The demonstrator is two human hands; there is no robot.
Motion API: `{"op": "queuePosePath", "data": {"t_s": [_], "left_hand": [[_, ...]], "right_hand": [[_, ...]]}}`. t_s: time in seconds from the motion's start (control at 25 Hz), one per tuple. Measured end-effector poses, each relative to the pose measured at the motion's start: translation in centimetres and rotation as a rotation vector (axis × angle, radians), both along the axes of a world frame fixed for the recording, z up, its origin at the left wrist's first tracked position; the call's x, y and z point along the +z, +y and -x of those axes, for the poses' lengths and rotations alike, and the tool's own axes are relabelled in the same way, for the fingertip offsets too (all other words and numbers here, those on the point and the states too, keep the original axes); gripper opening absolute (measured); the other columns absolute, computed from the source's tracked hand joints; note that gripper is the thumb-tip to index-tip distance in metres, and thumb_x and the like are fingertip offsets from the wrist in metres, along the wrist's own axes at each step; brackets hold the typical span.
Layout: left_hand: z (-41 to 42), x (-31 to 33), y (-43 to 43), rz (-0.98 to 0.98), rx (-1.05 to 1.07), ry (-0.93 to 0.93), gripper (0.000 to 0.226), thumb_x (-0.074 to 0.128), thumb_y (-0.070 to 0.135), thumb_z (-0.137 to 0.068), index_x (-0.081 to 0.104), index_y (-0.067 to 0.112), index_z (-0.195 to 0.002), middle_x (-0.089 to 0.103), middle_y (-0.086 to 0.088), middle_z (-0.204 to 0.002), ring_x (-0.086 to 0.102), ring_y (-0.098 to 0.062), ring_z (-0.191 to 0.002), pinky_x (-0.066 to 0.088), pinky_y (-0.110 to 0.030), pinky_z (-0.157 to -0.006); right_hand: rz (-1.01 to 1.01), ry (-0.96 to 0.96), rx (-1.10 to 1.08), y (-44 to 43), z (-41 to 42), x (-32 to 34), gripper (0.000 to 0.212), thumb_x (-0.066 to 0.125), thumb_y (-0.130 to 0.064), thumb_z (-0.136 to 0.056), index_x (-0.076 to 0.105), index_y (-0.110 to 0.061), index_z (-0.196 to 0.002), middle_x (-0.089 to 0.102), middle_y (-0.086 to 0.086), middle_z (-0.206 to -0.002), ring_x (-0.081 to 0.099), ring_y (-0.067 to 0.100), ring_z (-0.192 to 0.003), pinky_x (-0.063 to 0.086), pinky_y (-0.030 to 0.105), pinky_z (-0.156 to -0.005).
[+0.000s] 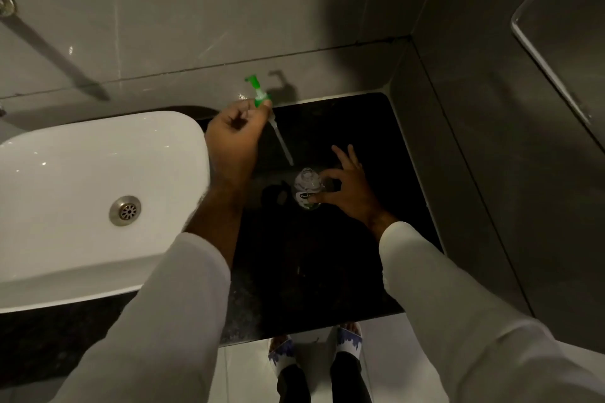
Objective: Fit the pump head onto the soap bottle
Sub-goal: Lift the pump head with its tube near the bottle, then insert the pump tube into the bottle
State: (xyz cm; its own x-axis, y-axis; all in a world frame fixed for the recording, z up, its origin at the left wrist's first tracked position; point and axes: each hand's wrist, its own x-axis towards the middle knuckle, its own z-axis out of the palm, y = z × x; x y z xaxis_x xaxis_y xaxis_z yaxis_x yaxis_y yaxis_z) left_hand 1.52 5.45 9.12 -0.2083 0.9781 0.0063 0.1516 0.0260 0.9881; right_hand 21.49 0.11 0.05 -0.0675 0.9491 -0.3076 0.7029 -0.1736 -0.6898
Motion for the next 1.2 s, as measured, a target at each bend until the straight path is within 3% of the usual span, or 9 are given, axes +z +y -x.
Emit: {"op": "queuePosePath", "data": {"t_s": [0.16, 0.36, 0.56, 0.76, 1.04, 1.2], "left_hand": [[-1.7, 3.5, -1.4, -0.085, -0.059, -0.073, 0.023, 0.072, 0.017, -0.096, 0.077, 0.001, -0.111, 0.072, -0.022, -0.091, 0.063, -0.015, -0.08, 0.057, -0.028, -0.081], [-2.1, 2.5, -2.6, -0.105, -0.125, 0.016, 0.022, 0.069, 0.006, -0.097, 0.074, -0.006, -0.114, 0.077, -0.02, -0.111, 0.075, -0.026, -0.105, 0.06, -0.036, -0.099], [-1.7, -1.1, -2.2, -0.108, -0.171, 0.124, 0.032, 0.074, 0.021, -0.093, 0.075, -0.004, -0.113, 0.077, -0.017, -0.116, 0.071, -0.035, -0.115, 0.052, -0.059, -0.106], [-1.7, -4.7, -3.6, -0.125, -0.242, 0.281, 0.034, 0.074, 0.032, -0.089, 0.076, 0.014, -0.117, 0.077, -0.006, -0.118, 0.071, -0.028, -0.116, 0.055, -0.058, -0.101], [-1.7, -7.2, -4.5, -0.03, -0.225, 0.306, 0.043, 0.072, 0.042, -0.088, 0.076, 0.012, -0.119, 0.073, -0.005, -0.118, 0.069, -0.022, -0.114, 0.059, -0.048, -0.098], [-1.6, -8.3, -5.2, 0.036, -0.27, 0.374, 0.046, 0.072, 0.044, -0.088, 0.074, 0.014, -0.122, 0.071, -0.006, -0.123, 0.067, -0.025, -0.118, 0.058, -0.053, -0.1]], "right_hand": [[-0.025, -0.027, -0.013, 0.4, 0.6, -0.5, 0.042, 0.086, -0.038, -0.072, 0.076, -0.016, -0.107, 0.014, -0.001, -0.169, -0.008, 0.025, -0.157, 0.007, 0.056, -0.126], [-0.029, -0.031, -0.02, 0.5, 0.6, -0.8, 0.04, 0.087, -0.039, -0.07, 0.077, -0.018, -0.103, 0.018, -0.002, -0.168, -0.005, 0.025, -0.157, 0.007, 0.056, -0.126], [-0.014, 0.003, -0.018, 0.6, 0.6, -0.3, 0.043, 0.087, -0.038, -0.071, 0.076, -0.017, -0.107, 0.02, -0.001, -0.168, -0.004, 0.025, -0.157, 0.007, 0.056, -0.126], [-0.005, 0.045, -0.009, 0.5, 0.4, 0.0, 0.041, 0.085, -0.038, -0.073, 0.076, -0.017, -0.107, 0.021, -0.001, -0.168, -0.004, 0.025, -0.157, 0.005, 0.058, -0.126], [-0.009, 0.066, -0.013, 0.6, 0.4, -0.6, 0.04, 0.085, -0.038, -0.074, 0.075, -0.018, -0.108, 0.022, -0.001, -0.167, -0.003, 0.026, -0.157, 0.004, 0.059, -0.125], [-0.017, 0.074, -0.017, 0.6, 0.5, -0.8, 0.042, 0.084, -0.039, -0.074, 0.074, -0.022, -0.111, 0.023, -0.001, -0.167, -0.002, 0.025, -0.157, 0.004, 0.06, -0.125]]}}
